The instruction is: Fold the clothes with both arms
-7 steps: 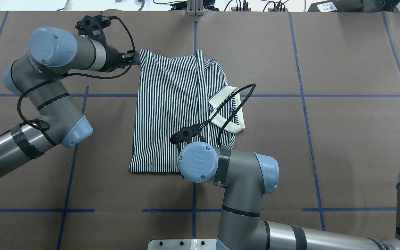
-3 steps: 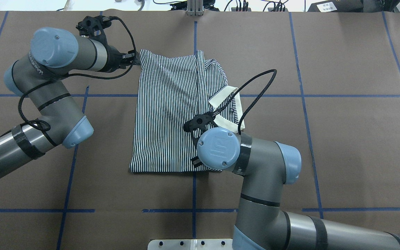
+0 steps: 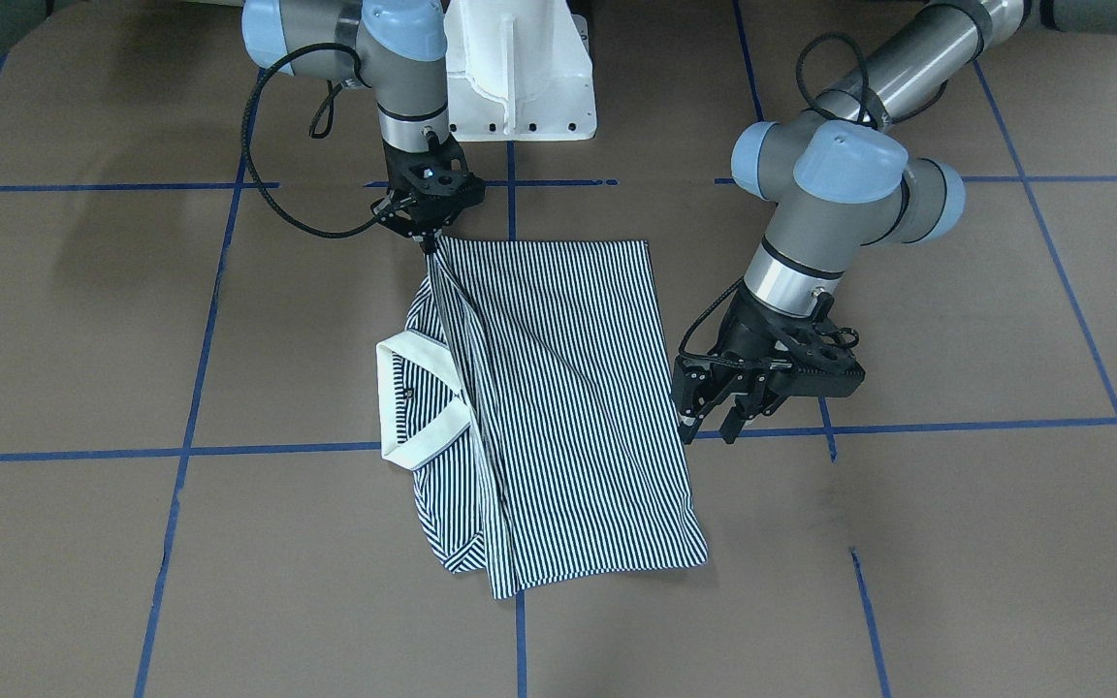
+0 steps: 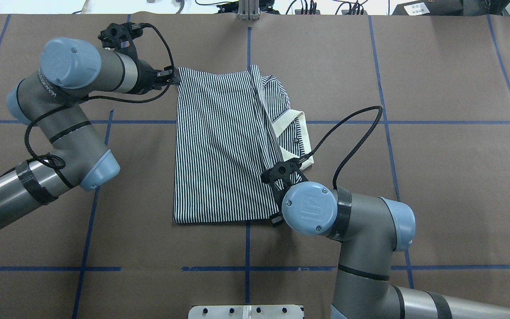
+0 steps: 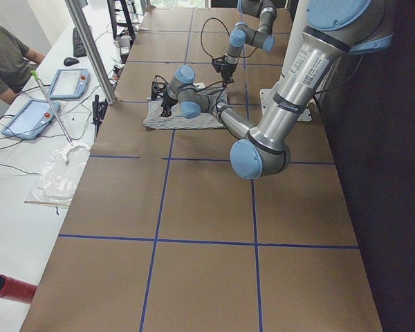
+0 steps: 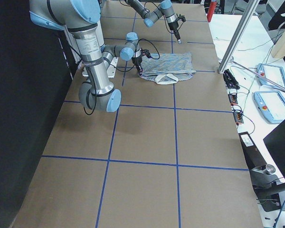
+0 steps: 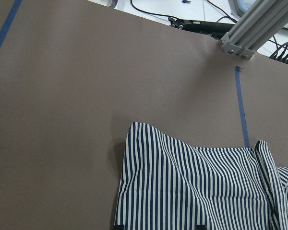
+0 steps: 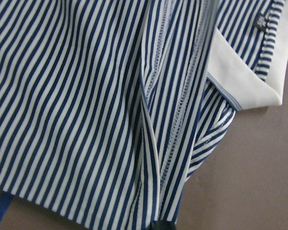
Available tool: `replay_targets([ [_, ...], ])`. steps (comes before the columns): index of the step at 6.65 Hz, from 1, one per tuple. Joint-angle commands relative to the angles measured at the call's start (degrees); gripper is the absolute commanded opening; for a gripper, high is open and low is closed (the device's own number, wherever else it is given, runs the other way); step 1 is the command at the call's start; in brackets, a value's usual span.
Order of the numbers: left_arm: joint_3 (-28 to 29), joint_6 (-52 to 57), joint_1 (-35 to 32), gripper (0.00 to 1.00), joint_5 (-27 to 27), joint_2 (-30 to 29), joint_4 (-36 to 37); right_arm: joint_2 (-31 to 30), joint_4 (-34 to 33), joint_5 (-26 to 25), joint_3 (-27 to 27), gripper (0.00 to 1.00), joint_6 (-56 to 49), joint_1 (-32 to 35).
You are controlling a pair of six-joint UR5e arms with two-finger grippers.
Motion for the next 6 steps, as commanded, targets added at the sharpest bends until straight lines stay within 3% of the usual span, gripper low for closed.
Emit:
replay_targets([
  [1, 0.05, 0.01, 0.10, 0.58, 0.02, 0.01, 0.01, -0.12, -0.10, 0.21, -0.04, 0.00, 3.64, -1.05],
  [2, 0.05, 0.01, 0.10, 0.58, 0.02, -0.08, 0.10, -0.11, -0.01, 0.30, -0.21, 0.04, 3.38, -0.44],
  [4, 0.31, 0.01, 0.10, 0.58, 0.02, 0.01, 0.10, 0.06, -0.01, 0.30, -0.48, 0.42, 3.82, 1.93],
  [6, 0.14, -0.08, 0.10, 0.58, 0.02, -0.26, 0.37, 0.33, 0.08, 0.30, -0.66, 0.59, 10.89, 3.61],
])
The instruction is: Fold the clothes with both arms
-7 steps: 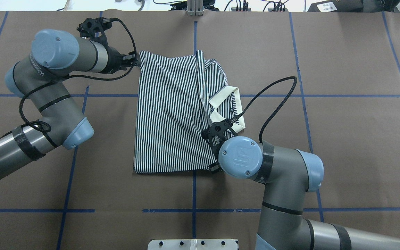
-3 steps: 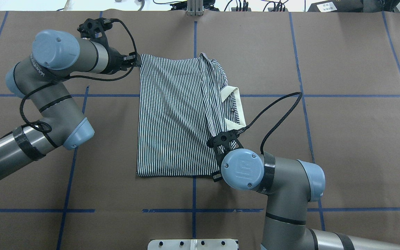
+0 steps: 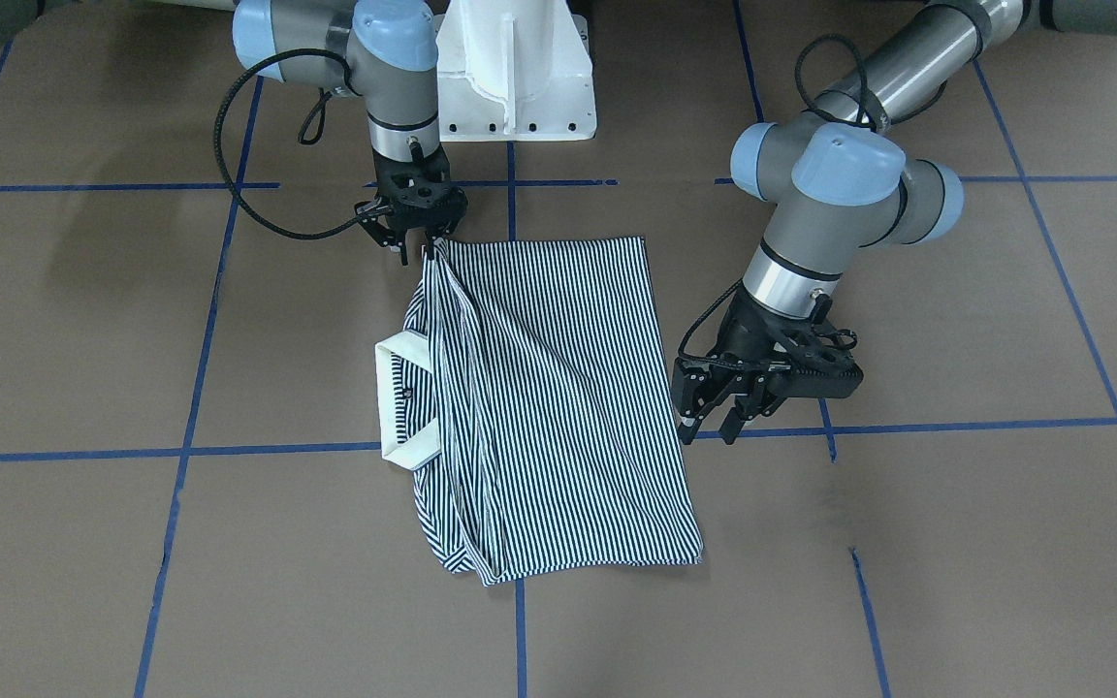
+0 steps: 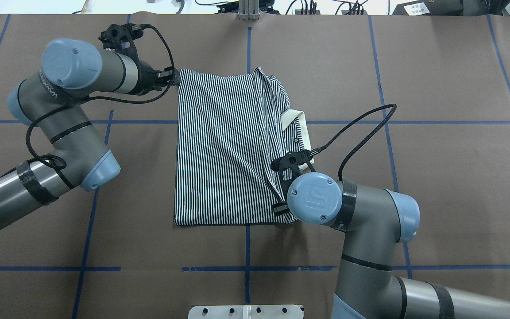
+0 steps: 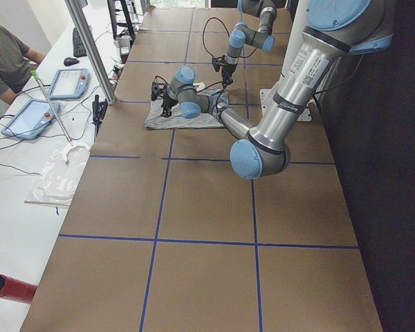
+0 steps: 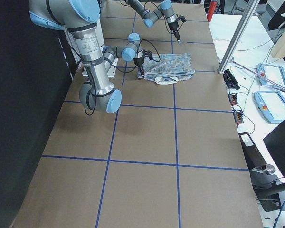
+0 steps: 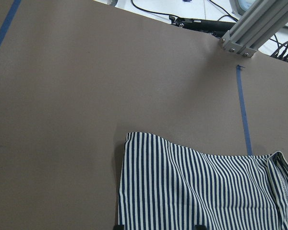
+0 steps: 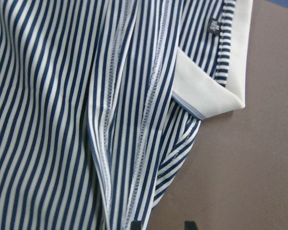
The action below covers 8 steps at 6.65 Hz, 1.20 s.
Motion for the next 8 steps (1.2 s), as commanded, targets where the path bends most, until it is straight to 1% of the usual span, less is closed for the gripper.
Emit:
replay_targets([
  [1, -0.16, -0.02, 0.00, 0.58, 0.00, -0.06, 0.15, 0.26, 0.15, 0.08, -0.16, 0.59, 14.49, 0.60],
  [2, -0.16, -0.02, 0.00, 0.58, 0.00, -0.06, 0.15, 0.09, 4.42, 0.17, -1.03, 0.60, 23.12, 0.25],
  [3, -0.16, -0.02, 0.00, 0.58, 0.00, -0.14, 0.15, -0.35, 12.73, 0.08, -4.69, 0.75, 31.56, -1.14],
  [4, -0.25, -0.02, 0.00, 0.58, 0.00, -0.06, 0.15, 0.43, 16.20, 0.08, -7.08, 0.71, 39.30, -2.03],
  [5, -0.25, -0.02, 0.00, 0.58, 0.00, -0.14, 0.15, 0.35, 15.80, 0.08, -7.10, 0.71, 40.16, -2.21],
  [6, -0.25, -0.02, 0.00, 0.58, 0.00, -0.23, 0.15, 0.17, 15.62, 0.00, -6.93, 0.68, 40.17, -2.04],
  [7, -0.25, -0.11, 0.00, 0.58, 0.00, -0.23, 0.15, 0.09, 15.53, 0.00, -6.49, 0.42, 40.17, -1.77],
  [8, -0.25, -0.02, 0.00, 0.58, 0.00, -0.23, 0.15, -0.26, 15.53, 0.08, -6.40, 0.04, 40.17, -1.77],
])
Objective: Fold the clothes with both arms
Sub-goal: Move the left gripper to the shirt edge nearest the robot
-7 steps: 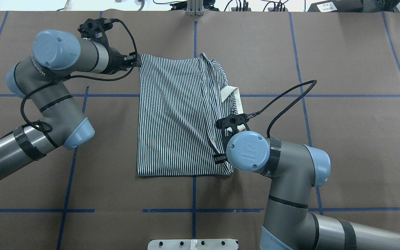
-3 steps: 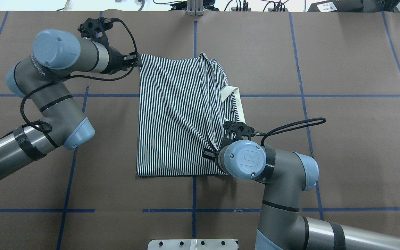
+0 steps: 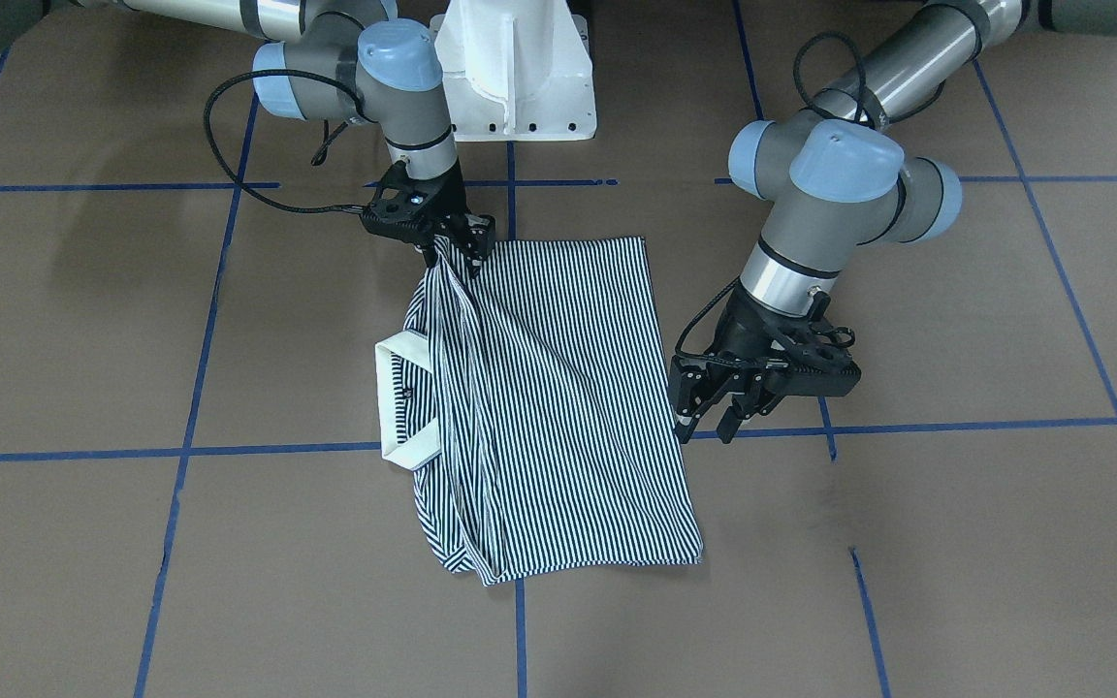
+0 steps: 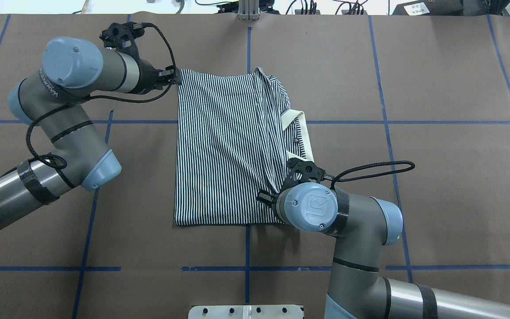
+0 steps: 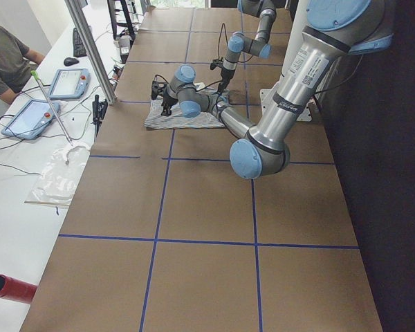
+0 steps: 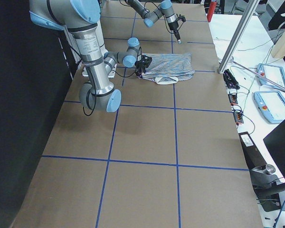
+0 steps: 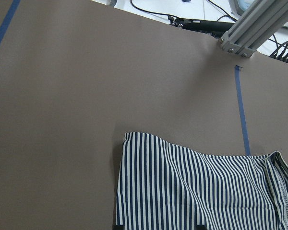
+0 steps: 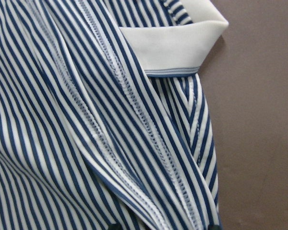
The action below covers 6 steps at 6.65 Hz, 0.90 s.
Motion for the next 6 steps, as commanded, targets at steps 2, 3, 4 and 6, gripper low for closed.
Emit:
replay_targets([
  [2, 0.08, -0.05, 0.35, 0.58, 0.00, 0.07, 0.00, -0.67, -0.10, -0.03, 0.27, 0.00, 0.12, 0.25],
  [3, 0.08, -0.05, 0.44, 0.58, 0.00, -0.02, 0.00, -0.58, -1.14, -0.03, 1.75, 0.00, 0.12, 0.51],
  [4, 0.08, -0.05, 0.44, 0.58, 0.00, -0.02, 0.00, -0.49, -5.24, -0.03, 4.46, 0.00, 0.03, 0.51],
  [6, 0.08, -0.13, 0.44, 0.58, 0.00, -0.02, 0.00, -0.23, -5.37, -0.56, 3.09, 0.00, 0.29, -0.19],
])
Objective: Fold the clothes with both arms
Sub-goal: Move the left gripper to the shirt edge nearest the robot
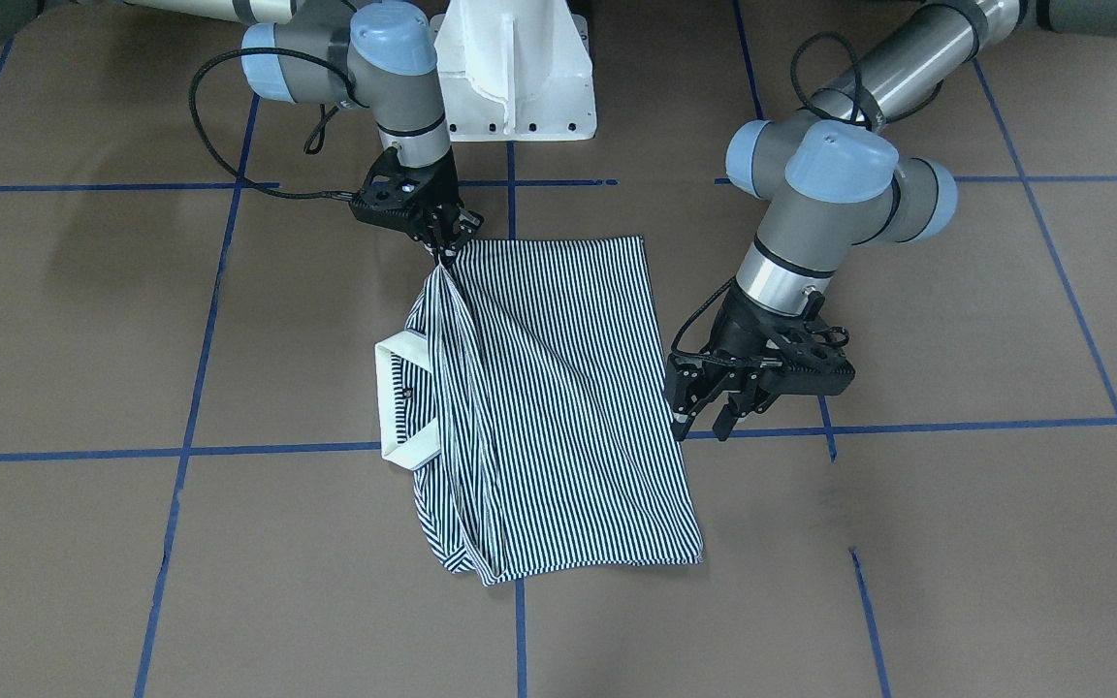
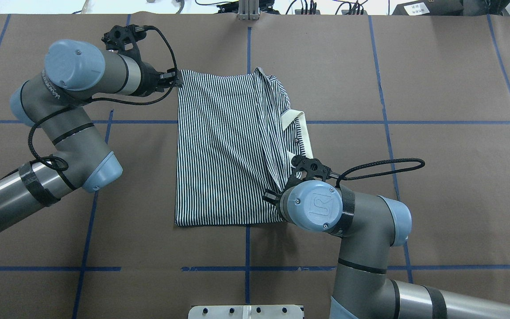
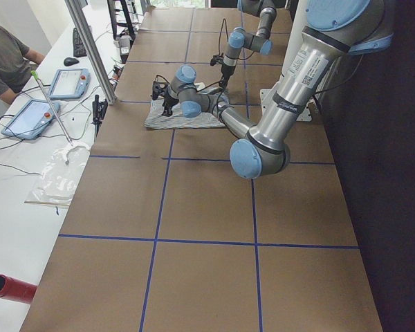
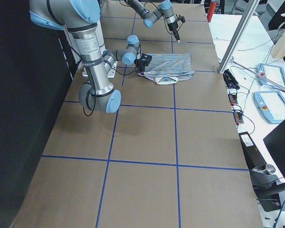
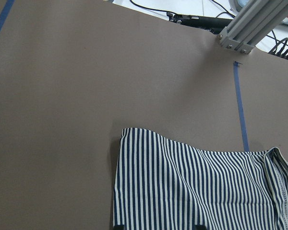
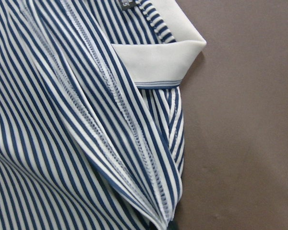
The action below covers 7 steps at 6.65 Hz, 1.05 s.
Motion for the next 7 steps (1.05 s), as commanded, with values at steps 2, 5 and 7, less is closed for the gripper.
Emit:
replay_targets([
  [2, -1.74, -5.74, 0.53, 0.58, 0.00, 0.31, 0.00, 0.47, -0.74, -0.16, 2.24, 0.00, 1.94, 0.29],
  [5, -20.42, -25.07, 17.27, 0.61, 9.99, 9.62, 9.68, 0.12, -0.12, -0.07, 2.60, 0.00, 4.15, 0.20],
  [7, -21.88, -29.05, 24.23, 0.62, 16.41, 12.95, 14.67, 0.20, -0.12, -0.07, 2.60, 0.00, 4.06, 0.29],
])
